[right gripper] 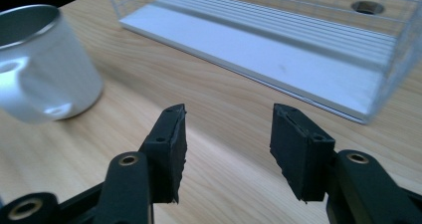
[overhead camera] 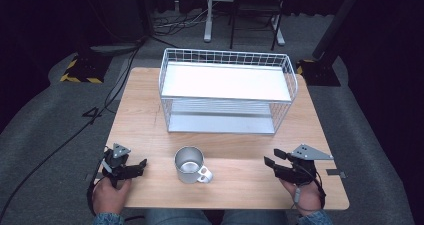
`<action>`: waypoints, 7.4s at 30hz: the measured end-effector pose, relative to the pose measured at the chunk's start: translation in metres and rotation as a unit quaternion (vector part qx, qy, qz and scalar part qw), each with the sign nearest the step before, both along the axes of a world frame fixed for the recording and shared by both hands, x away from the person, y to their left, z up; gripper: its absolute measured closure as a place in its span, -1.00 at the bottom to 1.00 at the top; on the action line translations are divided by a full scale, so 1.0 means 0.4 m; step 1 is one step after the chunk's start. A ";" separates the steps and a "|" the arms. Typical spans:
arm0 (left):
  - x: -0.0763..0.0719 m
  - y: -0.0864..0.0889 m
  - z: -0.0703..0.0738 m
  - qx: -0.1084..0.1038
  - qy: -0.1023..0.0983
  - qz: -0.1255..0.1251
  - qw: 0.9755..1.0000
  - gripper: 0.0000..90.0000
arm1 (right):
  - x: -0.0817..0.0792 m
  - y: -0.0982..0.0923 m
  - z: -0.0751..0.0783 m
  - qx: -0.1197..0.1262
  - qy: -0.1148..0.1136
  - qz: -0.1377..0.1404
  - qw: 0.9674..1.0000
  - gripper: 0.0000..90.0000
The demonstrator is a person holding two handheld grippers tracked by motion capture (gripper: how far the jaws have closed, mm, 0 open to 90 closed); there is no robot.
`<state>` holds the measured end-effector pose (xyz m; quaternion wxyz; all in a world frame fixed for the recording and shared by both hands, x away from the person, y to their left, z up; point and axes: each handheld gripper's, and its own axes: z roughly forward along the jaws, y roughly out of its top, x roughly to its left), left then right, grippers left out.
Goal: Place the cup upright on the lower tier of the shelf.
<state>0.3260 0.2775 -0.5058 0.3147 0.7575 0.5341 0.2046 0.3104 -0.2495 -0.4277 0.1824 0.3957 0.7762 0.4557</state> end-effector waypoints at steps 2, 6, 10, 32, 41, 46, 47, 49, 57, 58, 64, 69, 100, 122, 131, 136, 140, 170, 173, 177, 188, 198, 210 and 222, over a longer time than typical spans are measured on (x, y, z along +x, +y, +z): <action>0.000 0.000 0.000 0.000 0.000 0.000 1.000 -0.66 | -0.005 0.019 0.007 0.001 0.000 0.012 1.000 0.08; 0.000 0.000 0.000 0.000 0.000 0.000 1.000 -0.66 | -0.012 0.051 0.018 0.008 0.004 0.033 0.999 0.08; 0.000 0.000 0.000 0.000 0.000 0.000 1.000 -0.66 | -0.021 0.086 0.026 0.010 0.006 0.052 0.999 0.08; 0.002 0.001 0.000 0.002 0.000 0.000 1.000 -0.66 | -0.045 0.312 0.003 0.008 0.043 0.191 0.981 0.06; 0.002 0.001 0.000 0.001 0.001 0.000 1.000 -0.66 | -0.033 0.363 -0.027 -0.008 0.064 0.197 0.978 0.12; 0.002 0.001 0.000 0.002 0.000 0.000 1.000 -0.66 | -0.023 0.387 -0.045 -0.023 0.077 0.201 0.976 0.29; 0.002 0.001 0.000 0.002 0.000 0.000 1.000 -0.66 | -0.022 0.390 -0.047 -0.027 0.078 0.201 0.976 0.33; 0.002 0.001 0.000 0.002 0.000 0.000 1.000 -0.66 | -0.017 0.394 -0.049 -0.025 0.080 0.202 0.976 0.37; 0.002 0.001 0.000 0.001 0.001 0.000 1.000 -0.66 | -0.013 0.400 -0.049 -0.028 0.077 0.207 0.975 0.57; 0.002 0.001 0.000 0.002 0.000 0.000 1.000 -0.66 | -0.016 0.402 -0.047 -0.032 0.070 0.207 0.975 0.59; 0.002 0.001 0.000 0.002 0.001 0.000 1.000 -0.66 | -0.019 0.404 -0.040 -0.021 0.056 0.203 0.977 0.60; 0.002 0.000 0.000 0.001 0.000 0.001 1.000 -0.66 | -0.018 0.405 -0.023 -0.018 0.040 0.205 0.978 0.60; 0.002 0.000 0.000 0.001 0.001 0.001 1.000 -0.66 | 0.099 0.443 0.073 0.025 -0.008 0.150 0.988 0.60; 0.002 0.001 0.001 0.002 0.001 0.000 1.000 -0.66 | 0.247 0.458 0.073 0.039 -0.035 0.070 0.996 0.60; 0.002 0.001 0.000 0.001 0.000 0.001 1.000 -0.66 | 0.293 0.466 0.048 0.034 -0.046 0.044 0.997 0.60; 0.002 0.000 0.000 0.001 0.000 0.001 1.000 -0.66 | 0.314 0.474 0.032 0.019 -0.058 0.038 0.997 0.60; 0.002 0.001 0.000 0.001 0.000 0.001 1.000 -0.66 | 0.326 0.478 0.019 0.017 -0.057 0.034 0.998 0.60; 0.002 0.001 0.000 0.002 0.000 0.000 1.000 -0.66 | 0.363 0.470 -0.044 0.012 -0.008 0.013 1.000 0.57; 0.002 0.001 0.000 0.001 0.001 0.001 1.000 -0.66 | 0.362 0.469 -0.044 0.013 -0.008 0.013 1.000 0.57; 0.002 0.000 0.000 0.001 0.000 0.001 1.000 -0.66 | 0.362 0.467 -0.042 0.015 -0.006 0.011 1.000 0.45; 0.002 0.000 0.000 0.001 0.001 0.001 1.000 -0.66 | 0.347 0.453 -0.017 0.026 0.000 0.018 1.000 0.17; 0.002 0.000 0.000 0.000 0.000 0.002 1.000 -0.66 | 0.308 0.415 0.021 0.034 0.000 0.035 0.999 0.05; 0.001 0.000 0.000 0.000 0.001 0.002 1.000 -0.66 | 0.253 0.326 0.063 0.044 0.003 0.046 0.998 0.00; 0.002 0.001 0.000 0.002 0.000 0.000 1.000 -0.66 | 0.212 0.236 0.091 0.034 -0.002 0.056 0.998 -0.16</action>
